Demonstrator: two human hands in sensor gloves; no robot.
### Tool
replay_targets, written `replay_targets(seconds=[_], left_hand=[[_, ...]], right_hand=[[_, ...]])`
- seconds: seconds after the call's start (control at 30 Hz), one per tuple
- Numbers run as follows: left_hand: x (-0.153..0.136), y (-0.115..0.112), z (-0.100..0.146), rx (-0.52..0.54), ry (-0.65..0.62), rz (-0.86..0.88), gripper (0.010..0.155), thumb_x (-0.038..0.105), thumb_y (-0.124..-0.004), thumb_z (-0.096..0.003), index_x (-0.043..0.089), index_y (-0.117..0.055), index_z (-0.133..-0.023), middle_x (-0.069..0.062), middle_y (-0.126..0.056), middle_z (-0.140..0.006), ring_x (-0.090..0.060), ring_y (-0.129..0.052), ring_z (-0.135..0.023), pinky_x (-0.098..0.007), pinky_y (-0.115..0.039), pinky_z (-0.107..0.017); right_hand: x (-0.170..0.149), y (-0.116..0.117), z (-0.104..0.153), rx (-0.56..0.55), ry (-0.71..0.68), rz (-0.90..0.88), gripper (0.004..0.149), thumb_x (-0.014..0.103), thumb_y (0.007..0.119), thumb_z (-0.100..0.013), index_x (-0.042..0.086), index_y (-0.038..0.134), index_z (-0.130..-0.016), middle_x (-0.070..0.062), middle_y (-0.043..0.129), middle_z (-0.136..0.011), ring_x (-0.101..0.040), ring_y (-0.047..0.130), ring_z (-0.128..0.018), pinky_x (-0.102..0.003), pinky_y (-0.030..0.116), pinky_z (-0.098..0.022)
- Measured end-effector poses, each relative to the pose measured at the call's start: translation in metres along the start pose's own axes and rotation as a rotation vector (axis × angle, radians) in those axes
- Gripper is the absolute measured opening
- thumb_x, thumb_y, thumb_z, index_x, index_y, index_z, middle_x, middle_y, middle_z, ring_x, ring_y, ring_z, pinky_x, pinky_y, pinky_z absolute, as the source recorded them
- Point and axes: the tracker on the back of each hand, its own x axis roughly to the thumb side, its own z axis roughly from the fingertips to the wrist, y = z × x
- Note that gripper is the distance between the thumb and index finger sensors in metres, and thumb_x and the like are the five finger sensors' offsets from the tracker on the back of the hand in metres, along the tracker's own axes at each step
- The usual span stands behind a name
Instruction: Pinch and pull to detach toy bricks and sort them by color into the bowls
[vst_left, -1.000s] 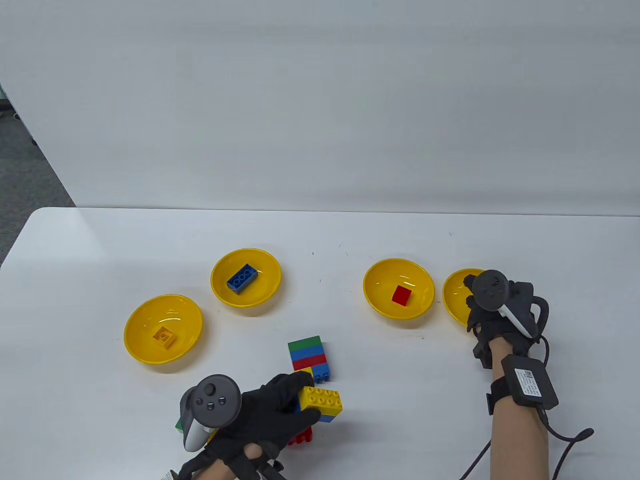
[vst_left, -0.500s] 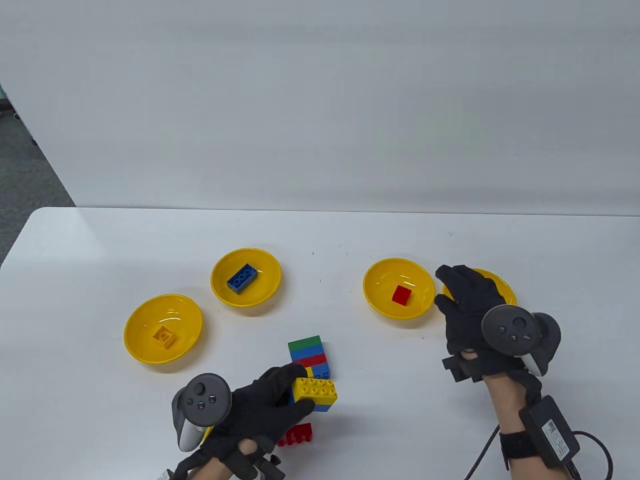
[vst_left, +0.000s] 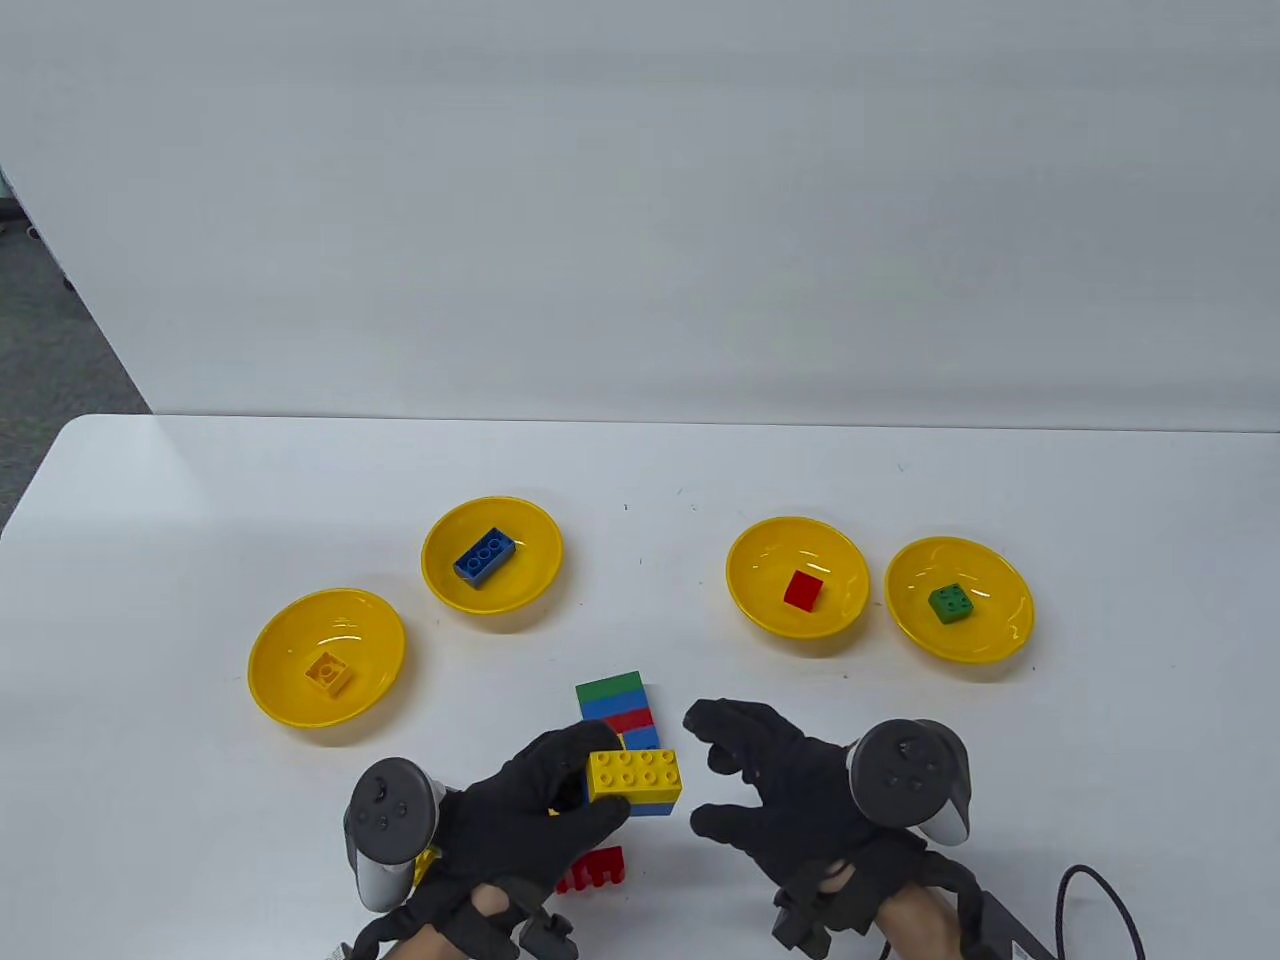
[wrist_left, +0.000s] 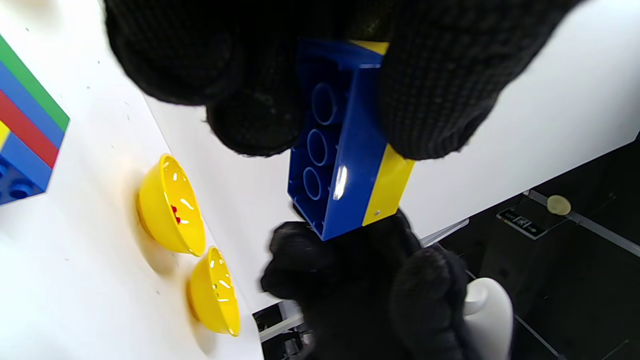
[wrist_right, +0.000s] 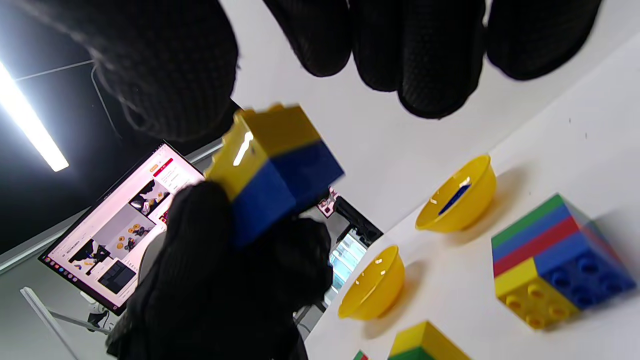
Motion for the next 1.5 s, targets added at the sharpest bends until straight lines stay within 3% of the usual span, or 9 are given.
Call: replay_targets(seconds=[0.37, 0.53, 0.7, 1.07, 1.17, 1.23, 1.3, 1.43, 1.5], left_hand=[[-0.003, -0.014, 0.001, -0.046, -0.002, 0.15, 0.067, 0.041, -0.101, -0.0414, 0.022, -0.074, -0.1, -0.014, -0.085, -0.097, -0.036, -0.101, -0.066, -0.053, -0.087, -0.046], [0.006, -0.013, 0.001, -0.076, -0.014, -0.128, 0.072, 0.046, -0.102, -0.0392, 0.018, -0.072, -0.099, -0.018, -0.079, -0.101, -0.047, -0.083, -0.085, -0.068, -0.073, -0.058], [0.018, -0.013, 0.004, -0.008, -0.104, -0.296, 0.065, 0.051, -0.105, -0.0353, 0.017, -0.089, -0.088, -0.017, -0.096, -0.082, -0.042, -0.094, -0.072, -0.066, -0.077, -0.055], [0.004, -0.008, 0.0, -0.063, -0.031, -0.053, 0.06, 0.048, -0.108, -0.036, 0.014, -0.095, -0.084, -0.019, -0.1, -0.078, -0.044, -0.097, -0.067, -0.067, -0.078, -0.053], [-0.008, -0.004, 0.0, -0.061, 0.039, 0.167, 0.061, 0.059, -0.09, -0.0362, 0.012, -0.101, -0.074, -0.021, -0.104, -0.068, -0.045, -0.099, -0.059, -0.067, -0.08, -0.049], [-0.011, -0.003, -0.002, -0.029, 0.06, 0.127, 0.063, 0.06, -0.094, -0.0324, 0.013, -0.101, -0.074, -0.02, -0.105, -0.068, -0.044, -0.1, -0.057, -0.066, -0.082, -0.046], [-0.01, 0.002, -0.004, -0.098, 0.083, 0.188, 0.064, 0.058, -0.098, -0.0361, 0.014, -0.094, -0.082, -0.02, -0.1, -0.075, -0.044, -0.097, -0.063, -0.066, -0.08, -0.05], [0.018, 0.048, -0.01, 0.097, 0.011, -0.048, 0.065, 0.057, -0.095, -0.0408, 0.015, -0.087, -0.089, -0.019, -0.095, -0.082, -0.043, -0.094, -0.068, -0.065, -0.077, -0.054], [0.041, 0.087, -0.016, 0.226, 0.013, -0.286, 0.065, 0.054, -0.095, -0.0425, 0.017, -0.082, -0.094, -0.019, -0.09, -0.088, -0.044, -0.091, -0.073, -0.065, -0.075, -0.057]], right_hand=[[0.001, 0.023, 0.002, -0.152, 0.015, -0.191, 0.064, 0.036, 0.093, -0.032, 0.001, 0.08, -0.084, -0.027, 0.088, -0.075, -0.038, 0.1, -0.044, -0.062, 0.083, -0.035], [0.004, 0.024, 0.004, -0.21, 0.027, -0.038, 0.063, 0.032, 0.094, -0.023, -0.002, 0.088, -0.076, -0.028, 0.097, -0.063, -0.032, 0.104, -0.03, -0.059, 0.089, -0.026], [0.011, 0.031, 0.005, -0.208, -0.004, 0.057, 0.063, 0.03, 0.085, -0.021, -0.003, 0.088, -0.075, -0.028, 0.098, -0.06, -0.029, 0.104, -0.026, -0.057, 0.09, -0.024], [0.017, 0.036, 0.008, -0.241, -0.057, 0.073, 0.064, 0.03, 0.08, -0.02, -0.007, 0.088, -0.072, -0.03, 0.098, -0.056, -0.027, 0.106, -0.023, -0.056, 0.095, -0.022], [0.024, 0.042, 0.009, -0.183, -0.137, 0.096, 0.062, 0.024, 0.081, -0.019, -0.005, 0.088, -0.074, -0.029, 0.098, -0.058, -0.027, 0.107, -0.026, -0.056, 0.095, -0.024], [0.023, 0.042, 0.008, -0.177, -0.104, 0.065, 0.063, 0.027, 0.084, -0.021, -0.006, 0.086, -0.075, -0.029, 0.097, -0.059, -0.028, 0.107, -0.027, -0.057, 0.095, -0.026], [0.018, 0.038, 0.005, -0.205, -0.073, 0.011, 0.063, 0.027, 0.085, -0.022, -0.006, 0.087, -0.075, -0.03, 0.097, -0.059, -0.03, 0.106, -0.028, -0.058, 0.093, -0.027], [0.01, 0.028, 0.005, -0.214, -0.04, 0.04, 0.063, 0.029, 0.087, -0.025, -0.005, 0.086, -0.078, -0.03, 0.095, -0.063, -0.032, 0.104, -0.032, -0.06, 0.089, -0.029], [0.005, 0.02, 0.006, -0.213, -0.04, 0.025, 0.063, 0.03, 0.088, -0.026, -0.004, 0.085, -0.079, -0.029, 0.094, -0.065, -0.033, 0.104, -0.033, -0.06, 0.088, -0.031]])
